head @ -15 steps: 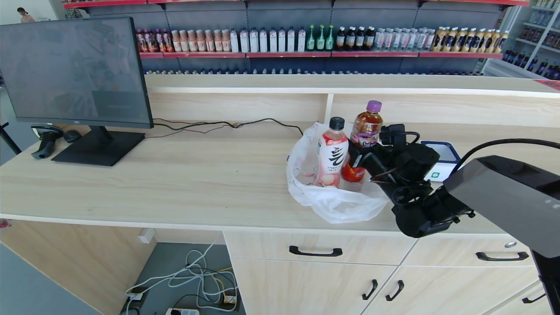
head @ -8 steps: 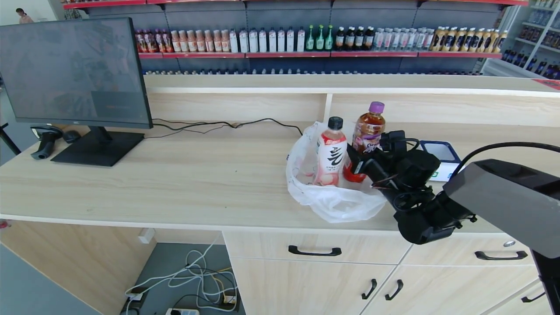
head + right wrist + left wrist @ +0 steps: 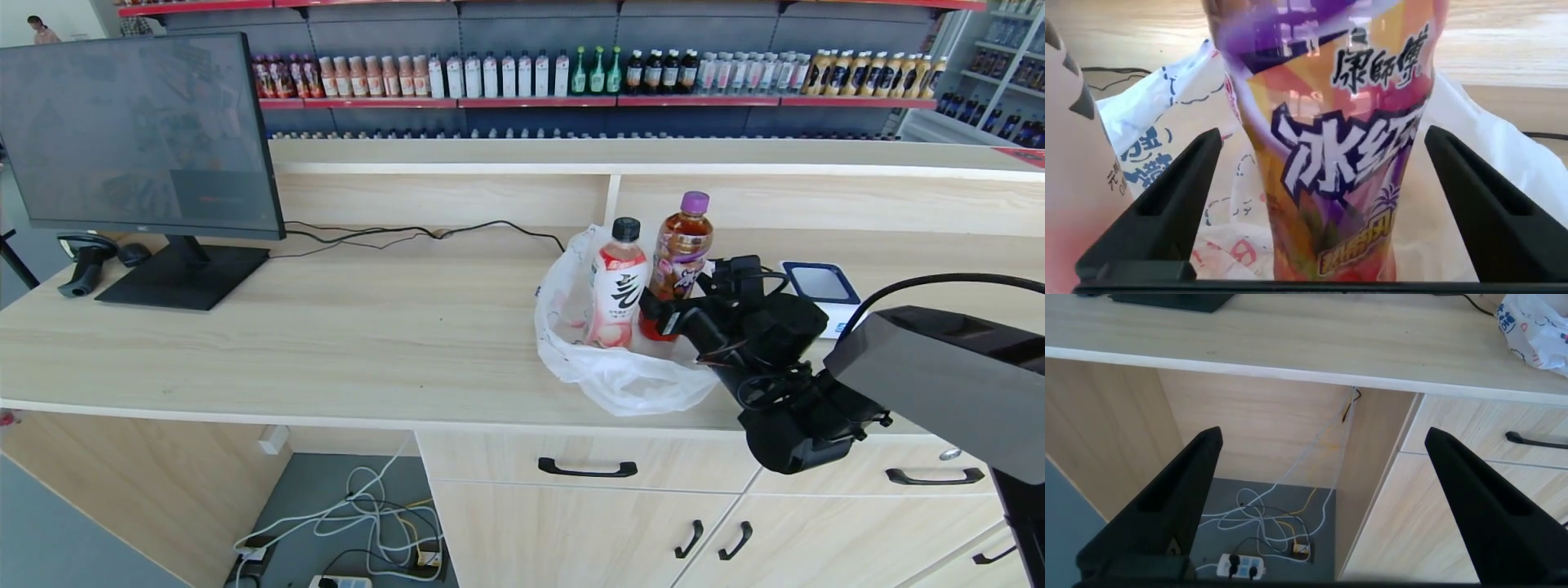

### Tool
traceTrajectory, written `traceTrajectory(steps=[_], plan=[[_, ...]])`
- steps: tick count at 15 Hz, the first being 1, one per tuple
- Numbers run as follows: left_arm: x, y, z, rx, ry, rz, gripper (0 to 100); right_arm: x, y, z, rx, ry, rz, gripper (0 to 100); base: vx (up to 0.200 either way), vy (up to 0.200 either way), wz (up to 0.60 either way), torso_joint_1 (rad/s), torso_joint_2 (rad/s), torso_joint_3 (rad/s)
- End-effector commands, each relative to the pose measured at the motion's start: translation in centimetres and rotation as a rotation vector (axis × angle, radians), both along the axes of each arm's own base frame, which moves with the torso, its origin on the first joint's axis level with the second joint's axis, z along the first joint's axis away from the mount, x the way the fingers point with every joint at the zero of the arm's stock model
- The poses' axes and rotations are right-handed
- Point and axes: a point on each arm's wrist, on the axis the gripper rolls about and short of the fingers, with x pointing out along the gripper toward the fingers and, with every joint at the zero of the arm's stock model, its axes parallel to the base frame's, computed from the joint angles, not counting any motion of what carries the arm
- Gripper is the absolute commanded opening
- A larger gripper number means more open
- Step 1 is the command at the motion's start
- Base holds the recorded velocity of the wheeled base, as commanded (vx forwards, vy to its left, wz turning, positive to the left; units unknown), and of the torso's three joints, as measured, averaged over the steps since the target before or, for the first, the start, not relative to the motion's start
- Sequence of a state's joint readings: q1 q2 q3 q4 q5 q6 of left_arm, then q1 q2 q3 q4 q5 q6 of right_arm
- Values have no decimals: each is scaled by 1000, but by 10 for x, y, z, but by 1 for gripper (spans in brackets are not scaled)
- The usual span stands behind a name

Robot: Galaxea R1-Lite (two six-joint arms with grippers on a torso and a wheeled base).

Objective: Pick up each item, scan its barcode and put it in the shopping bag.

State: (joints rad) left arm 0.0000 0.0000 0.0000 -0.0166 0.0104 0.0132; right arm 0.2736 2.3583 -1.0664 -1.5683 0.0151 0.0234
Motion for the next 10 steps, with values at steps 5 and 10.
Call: traceTrajectory(steps=[5, 10], plan=[[0, 0, 0, 1, 1, 0, 100, -11, -1, 42, 25, -92, 53, 100, 0, 0, 0, 0, 0, 0], [0, 0, 0, 1, 1, 0, 100, -30, -16, 98, 22, -131, 62, 100, 0, 0, 0, 0, 0, 0]])
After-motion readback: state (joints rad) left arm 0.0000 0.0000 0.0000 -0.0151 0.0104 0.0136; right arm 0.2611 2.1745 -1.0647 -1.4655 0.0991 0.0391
